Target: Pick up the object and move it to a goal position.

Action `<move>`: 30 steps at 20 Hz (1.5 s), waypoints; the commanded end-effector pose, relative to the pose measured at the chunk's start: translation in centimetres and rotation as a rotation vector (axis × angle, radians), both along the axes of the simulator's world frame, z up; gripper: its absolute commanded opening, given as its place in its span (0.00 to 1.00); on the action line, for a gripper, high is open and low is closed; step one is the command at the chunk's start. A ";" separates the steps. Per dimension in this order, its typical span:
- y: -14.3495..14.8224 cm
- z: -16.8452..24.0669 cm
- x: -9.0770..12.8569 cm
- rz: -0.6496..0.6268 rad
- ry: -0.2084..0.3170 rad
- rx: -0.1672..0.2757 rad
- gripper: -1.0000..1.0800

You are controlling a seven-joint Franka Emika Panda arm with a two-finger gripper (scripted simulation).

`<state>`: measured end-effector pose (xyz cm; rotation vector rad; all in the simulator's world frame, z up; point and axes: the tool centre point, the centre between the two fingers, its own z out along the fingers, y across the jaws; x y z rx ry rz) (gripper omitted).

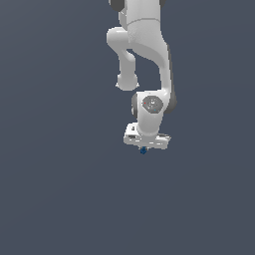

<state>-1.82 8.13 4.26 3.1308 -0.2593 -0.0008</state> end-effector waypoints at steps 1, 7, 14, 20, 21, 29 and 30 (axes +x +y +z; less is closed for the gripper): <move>-0.2 0.2 0.0 0.000 0.000 0.000 0.00; -1.7 2.3 0.2 0.000 0.000 0.000 0.00; -5.6 7.3 0.6 0.000 0.000 0.001 0.00; -10.0 13.3 1.1 0.000 -0.001 0.002 0.00; -10.7 14.3 1.2 0.000 -0.001 0.002 0.00; -16.8 22.3 2.0 0.000 -0.001 0.002 0.00; -17.5 23.3 2.1 0.000 -0.001 0.002 0.00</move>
